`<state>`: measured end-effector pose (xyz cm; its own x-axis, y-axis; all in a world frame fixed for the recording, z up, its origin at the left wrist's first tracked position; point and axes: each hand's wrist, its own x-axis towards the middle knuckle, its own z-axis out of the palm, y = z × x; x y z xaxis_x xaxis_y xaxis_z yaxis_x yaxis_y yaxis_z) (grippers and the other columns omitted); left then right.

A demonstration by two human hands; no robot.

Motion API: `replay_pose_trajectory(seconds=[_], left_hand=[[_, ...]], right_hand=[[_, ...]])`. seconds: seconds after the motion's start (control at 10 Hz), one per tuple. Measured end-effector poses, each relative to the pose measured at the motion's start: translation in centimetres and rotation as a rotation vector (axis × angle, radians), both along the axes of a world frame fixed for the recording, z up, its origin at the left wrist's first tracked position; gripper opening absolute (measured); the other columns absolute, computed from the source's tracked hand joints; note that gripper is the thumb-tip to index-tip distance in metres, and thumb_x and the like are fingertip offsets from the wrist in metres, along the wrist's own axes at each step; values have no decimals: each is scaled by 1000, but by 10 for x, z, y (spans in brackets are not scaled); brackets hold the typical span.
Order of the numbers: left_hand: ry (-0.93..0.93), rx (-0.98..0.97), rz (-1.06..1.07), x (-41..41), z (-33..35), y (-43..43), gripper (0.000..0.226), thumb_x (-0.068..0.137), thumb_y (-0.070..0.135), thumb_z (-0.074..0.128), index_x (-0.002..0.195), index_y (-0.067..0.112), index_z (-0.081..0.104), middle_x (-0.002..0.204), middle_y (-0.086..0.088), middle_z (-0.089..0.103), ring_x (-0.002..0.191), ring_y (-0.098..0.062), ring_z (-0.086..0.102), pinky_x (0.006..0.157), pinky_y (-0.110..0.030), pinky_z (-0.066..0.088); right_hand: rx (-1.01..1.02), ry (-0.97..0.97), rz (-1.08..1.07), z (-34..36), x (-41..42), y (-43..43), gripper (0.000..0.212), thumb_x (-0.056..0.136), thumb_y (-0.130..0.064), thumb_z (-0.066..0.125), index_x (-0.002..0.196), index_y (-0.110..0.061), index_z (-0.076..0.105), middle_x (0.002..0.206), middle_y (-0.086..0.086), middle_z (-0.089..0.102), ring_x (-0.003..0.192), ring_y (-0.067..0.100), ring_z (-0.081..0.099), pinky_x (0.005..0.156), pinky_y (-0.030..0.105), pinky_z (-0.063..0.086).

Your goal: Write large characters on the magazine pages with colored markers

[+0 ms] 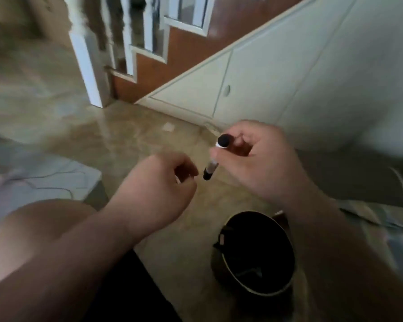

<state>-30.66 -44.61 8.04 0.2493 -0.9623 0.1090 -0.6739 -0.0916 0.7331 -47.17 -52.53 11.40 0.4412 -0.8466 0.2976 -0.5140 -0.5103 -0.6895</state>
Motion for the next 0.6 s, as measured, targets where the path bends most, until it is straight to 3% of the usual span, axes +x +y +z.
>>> replay_pose_trajectory(seconds=[0.1,0.2,0.3,0.4,0.5,0.6], left_hand=[[10,43,-141,-48,-16,-27,10,89,22,67,86,31,69,67,18,60,71,17,56,55,-2,40],[-8,46,-223,-76,-21,-41,12,88,21,69,82,32,68,64,19,58,70,16,56,55,-1,39],[-48,24,-258,-90,-25,-47,13,85,20,71,79,32,69,61,21,56,70,13,57,57,-2,39],[-64,28,-280,-98,-30,-49,14,84,18,72,78,32,70,60,22,54,70,16,55,59,-1,38],[-68,46,-268,-97,-35,-48,16,84,17,71,78,32,69,59,21,53,68,15,55,57,-5,39],[-51,97,-245,-92,-34,-44,17,87,19,69,81,35,67,63,20,55,66,11,56,50,-7,38]], right_hand=[[10,57,-155,-13,-62,-6,17,80,-25,79,71,-17,67,58,-11,65,48,5,51,49,19,37],[71,66,-270,-30,-106,-6,14,81,-24,80,77,-20,67,60,-9,68,50,5,60,53,29,54],[116,71,-355,-48,-135,-4,16,77,-32,80,78,-24,66,64,0,69,57,18,68,58,43,59],[127,113,-412,-55,-150,-3,19,77,-31,84,83,-28,66,61,-3,64,52,6,60,54,28,50],[130,111,-423,-54,-149,-4,25,75,-34,85,91,-31,66,62,-4,59,54,4,55,54,20,40],[123,99,-369,-56,-130,-4,24,76,-35,84,91,-29,67,62,-4,60,54,4,55,55,20,42]])
